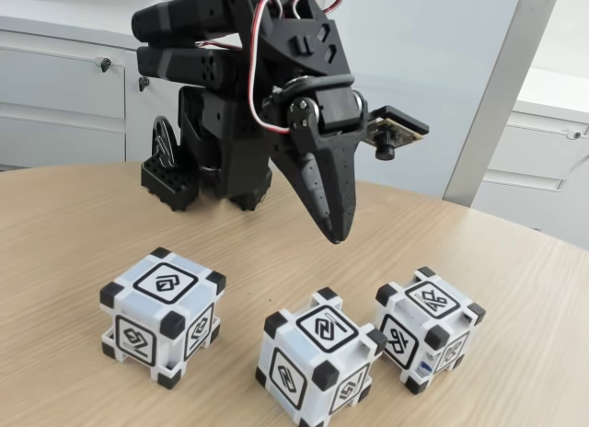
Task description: Stack cubes from left to right.
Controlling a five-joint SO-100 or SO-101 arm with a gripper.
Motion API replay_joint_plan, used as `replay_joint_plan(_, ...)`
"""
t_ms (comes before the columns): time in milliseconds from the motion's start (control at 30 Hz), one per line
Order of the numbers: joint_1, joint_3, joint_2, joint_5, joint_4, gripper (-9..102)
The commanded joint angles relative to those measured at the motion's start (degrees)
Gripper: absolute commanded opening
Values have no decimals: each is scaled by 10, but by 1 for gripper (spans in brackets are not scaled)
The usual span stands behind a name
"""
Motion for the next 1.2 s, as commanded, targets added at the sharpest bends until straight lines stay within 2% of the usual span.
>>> replay_joint_plan(0,1,-3,33,-7,-1,0)
replay_joint_plan(1167,5,-3,33,1,-1,0)
